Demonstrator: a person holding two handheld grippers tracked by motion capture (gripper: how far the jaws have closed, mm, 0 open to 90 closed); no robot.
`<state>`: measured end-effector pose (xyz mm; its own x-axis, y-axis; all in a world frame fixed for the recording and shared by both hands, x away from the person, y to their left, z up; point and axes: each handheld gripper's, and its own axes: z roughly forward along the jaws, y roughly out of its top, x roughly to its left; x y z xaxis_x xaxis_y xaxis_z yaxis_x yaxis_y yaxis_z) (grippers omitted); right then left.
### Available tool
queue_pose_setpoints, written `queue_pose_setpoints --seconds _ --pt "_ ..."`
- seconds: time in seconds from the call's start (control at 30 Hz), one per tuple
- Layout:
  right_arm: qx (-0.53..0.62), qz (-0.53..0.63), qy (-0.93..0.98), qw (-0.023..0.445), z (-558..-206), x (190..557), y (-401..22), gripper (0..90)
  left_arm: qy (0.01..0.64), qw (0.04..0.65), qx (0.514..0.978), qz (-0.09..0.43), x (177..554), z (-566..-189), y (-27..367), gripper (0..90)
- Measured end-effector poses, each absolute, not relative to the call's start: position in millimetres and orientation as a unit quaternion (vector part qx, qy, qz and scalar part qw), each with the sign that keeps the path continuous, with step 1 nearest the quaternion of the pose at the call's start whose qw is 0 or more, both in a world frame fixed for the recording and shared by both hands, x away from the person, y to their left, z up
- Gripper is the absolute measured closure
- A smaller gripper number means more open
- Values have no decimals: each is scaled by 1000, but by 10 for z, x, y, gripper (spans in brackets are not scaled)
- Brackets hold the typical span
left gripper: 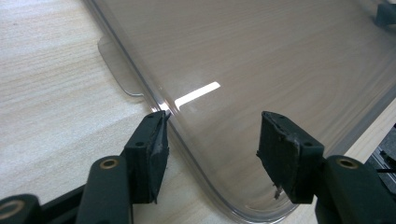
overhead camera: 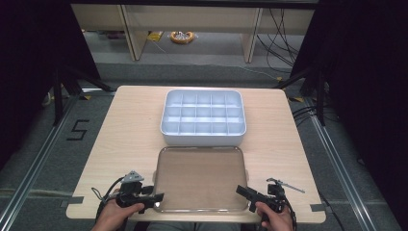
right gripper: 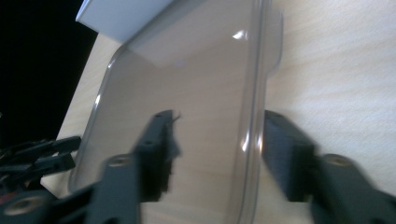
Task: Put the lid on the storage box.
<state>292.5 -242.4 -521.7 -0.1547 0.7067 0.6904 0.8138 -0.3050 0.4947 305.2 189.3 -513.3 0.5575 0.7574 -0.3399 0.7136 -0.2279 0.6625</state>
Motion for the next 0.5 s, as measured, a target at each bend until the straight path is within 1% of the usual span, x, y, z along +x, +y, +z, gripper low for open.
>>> queue_pose_setpoints --seconds 0.03,0.13,0.17,0.2,0.23,0.27,0.3,0.33,0.43,0.47,0.5 --pt "-646 -489 -582 69 -5220 2916 -2391 534 469 406 784 28 3051 -5133 1893 423" --pt "-613 -475 -631 18 -5243 2925 -2389 557 469 407 784 26 3052 -5133 1897 413" --pt "-611 -480 -629 17 -5233 2913 -2383 559 467 407 784 25 3051 -5134 1897 403" --pt "-616 -476 -627 27 -5202 2886 -2378 559 458 401 793 22 3052 -5128 1910 387" --pt "-595 -485 -640 14 -5212 2885 -2394 559 466 407 785 20 3038 -5131 1883 371" --pt "-587 -489 -645 13 -5183 2861 -2401 559 457 401 793 22 3043 -5130 1897 347" --pt "-588 -491 -642 22 -5137 2823 -2387 559 460 403 791 20 3041 -5131 1889 327" --pt "-571 -495 -655 6 -5129 2815 -2398 559 456 400 795 18 3040 -5127 1895 312" --pt "-539 -512 -669 -13 -5061 2773 -2389 558 466 410 784 10 3041 -5132 1884 285" --pt "-549 -510 -662 -4 -5022 2749 -2359 558 466 409 785 9 3047 -5130 1892 278" --pt "-528 -515 -675 -20 -5019 2761 -2382 557 467 409 784 6 3053 -5129 1896 276"
